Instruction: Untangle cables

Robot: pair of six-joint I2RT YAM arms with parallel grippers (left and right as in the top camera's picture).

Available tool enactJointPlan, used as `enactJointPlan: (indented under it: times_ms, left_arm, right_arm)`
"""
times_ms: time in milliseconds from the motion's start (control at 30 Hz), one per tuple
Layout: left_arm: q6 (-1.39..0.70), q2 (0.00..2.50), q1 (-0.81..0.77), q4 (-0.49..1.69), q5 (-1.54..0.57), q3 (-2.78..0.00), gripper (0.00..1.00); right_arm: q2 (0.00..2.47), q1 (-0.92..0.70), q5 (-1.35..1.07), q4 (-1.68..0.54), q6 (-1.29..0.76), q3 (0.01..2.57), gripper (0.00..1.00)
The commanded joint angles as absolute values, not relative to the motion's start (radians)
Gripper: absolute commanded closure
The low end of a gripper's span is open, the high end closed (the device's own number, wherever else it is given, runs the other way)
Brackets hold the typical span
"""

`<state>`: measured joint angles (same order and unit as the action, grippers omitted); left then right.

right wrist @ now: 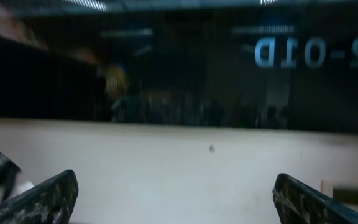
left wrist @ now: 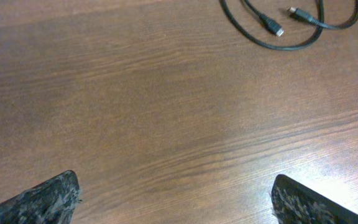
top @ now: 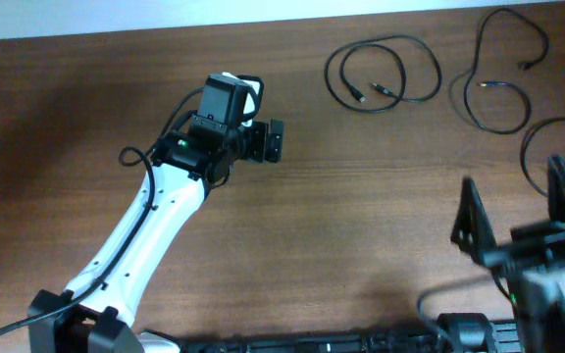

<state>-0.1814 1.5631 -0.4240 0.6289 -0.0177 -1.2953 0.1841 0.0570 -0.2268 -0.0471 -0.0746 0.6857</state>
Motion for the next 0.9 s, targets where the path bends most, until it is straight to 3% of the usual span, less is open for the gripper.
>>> enactJointPlan:
  times_ms: [0,533,867]
  left_arm:
    - [-0.194,1.555,-0.423,0.627,-0.010,-1.305,0.01]
    - [-0.194,1.555,-0.423,0.627,-0.010,-1.305,0.01]
    - [-0.194,1.555,-0.423,0.630,-0.010,-1.305,0.01]
  right_arm:
    - [0.106,0.051,-0.232,-0.014,-0.083,0.741,0.02]
    - [0.110,0.050,-0.169,-0.292,-0.084,0.744,0.01]
    - [0.003,0.046,-0.120,-0.040,-0.084,0.257,0.01]
